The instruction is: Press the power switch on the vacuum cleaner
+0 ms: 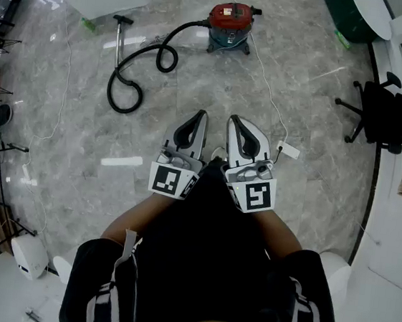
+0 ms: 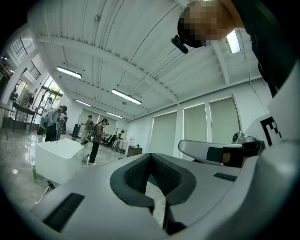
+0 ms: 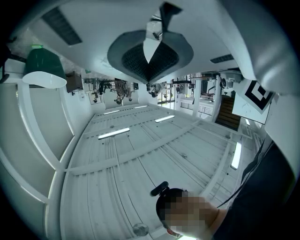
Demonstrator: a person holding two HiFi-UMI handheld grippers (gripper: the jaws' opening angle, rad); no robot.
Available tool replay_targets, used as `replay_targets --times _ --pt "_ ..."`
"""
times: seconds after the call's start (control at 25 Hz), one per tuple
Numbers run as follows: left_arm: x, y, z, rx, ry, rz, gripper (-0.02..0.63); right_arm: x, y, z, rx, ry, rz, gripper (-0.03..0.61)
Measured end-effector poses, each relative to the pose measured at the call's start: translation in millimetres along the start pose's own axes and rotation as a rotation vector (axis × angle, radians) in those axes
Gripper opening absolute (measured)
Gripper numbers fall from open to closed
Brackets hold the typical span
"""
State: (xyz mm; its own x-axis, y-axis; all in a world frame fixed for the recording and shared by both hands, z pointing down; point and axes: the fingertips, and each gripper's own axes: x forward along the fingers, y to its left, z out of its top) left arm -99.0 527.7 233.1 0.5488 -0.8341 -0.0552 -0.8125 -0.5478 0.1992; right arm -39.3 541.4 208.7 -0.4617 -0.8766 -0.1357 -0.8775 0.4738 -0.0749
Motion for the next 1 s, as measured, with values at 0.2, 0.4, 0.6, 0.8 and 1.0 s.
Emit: replay_targets --times 0.2,0.4,0.6,0.8,1.0 --pt "8 -3 -8 -0.003 -0.013 0.019 0.019 -7 -19 -6 -0.003 0.007 0.0 0.017" --pt "3 11 -14 -0.036 -0.006 0.097 0.019 -17 -39 -16 0.038 0.032 -0.017 0.017" --pt "2 0 -18 -0.007 -0.007 0.089 0.02 -25 -61 -32 0.147 0.07 -0.044 0.018" --pt "15 5 -23 -0.008 0.006 0.089 0.02 -21 -66 -41 0.108 0.09 -0.054 0.017" --pt "45 24 -36 -0.052 0.041 0.076 0.02 4 -64 -46 0.031 0.107 -0.02 0.018"
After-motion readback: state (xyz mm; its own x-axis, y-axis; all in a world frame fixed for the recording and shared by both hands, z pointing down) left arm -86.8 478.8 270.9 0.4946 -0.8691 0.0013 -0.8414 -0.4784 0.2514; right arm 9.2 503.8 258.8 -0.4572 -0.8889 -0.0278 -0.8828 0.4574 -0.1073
